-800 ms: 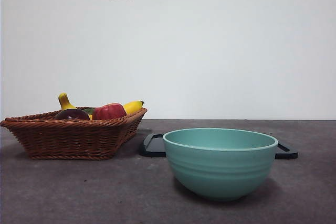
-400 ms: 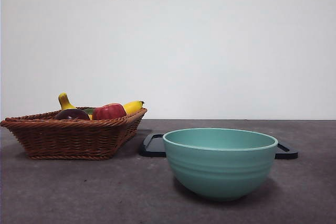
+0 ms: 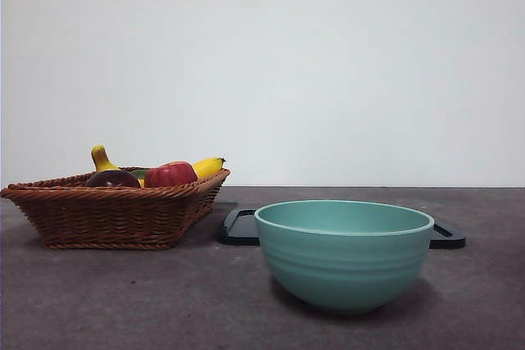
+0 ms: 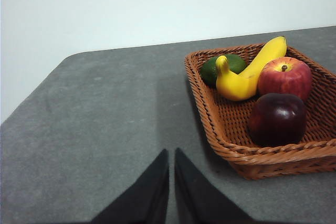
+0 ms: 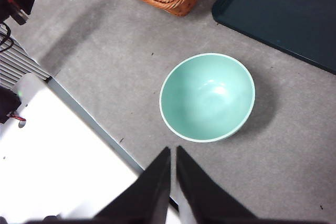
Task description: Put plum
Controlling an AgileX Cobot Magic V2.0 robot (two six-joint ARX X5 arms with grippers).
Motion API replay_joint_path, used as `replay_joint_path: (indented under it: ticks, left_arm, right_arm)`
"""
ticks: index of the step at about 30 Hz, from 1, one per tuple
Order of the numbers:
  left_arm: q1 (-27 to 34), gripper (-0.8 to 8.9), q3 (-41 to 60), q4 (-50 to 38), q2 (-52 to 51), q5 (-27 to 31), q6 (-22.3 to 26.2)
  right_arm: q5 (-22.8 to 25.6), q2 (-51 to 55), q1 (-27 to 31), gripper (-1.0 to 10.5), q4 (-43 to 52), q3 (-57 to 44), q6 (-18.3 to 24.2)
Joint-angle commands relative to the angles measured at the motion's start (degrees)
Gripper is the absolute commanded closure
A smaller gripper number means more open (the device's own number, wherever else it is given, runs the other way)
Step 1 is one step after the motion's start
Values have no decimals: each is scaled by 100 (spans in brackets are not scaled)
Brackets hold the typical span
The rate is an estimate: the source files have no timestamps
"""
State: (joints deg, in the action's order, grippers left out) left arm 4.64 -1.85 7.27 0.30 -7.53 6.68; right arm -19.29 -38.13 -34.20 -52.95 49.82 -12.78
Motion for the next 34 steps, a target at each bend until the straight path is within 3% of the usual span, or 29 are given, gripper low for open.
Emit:
replay_joint_path:
  ticks: [1, 34]
  left_arm:
    - [17, 798, 120, 70, -13, 11, -55]
    - [17, 798, 118, 321, -11, 9, -195]
  right_arm:
    - [22, -31, -55, 939, 59, 103, 17]
    - [20, -31, -55, 939, 59, 103, 17]
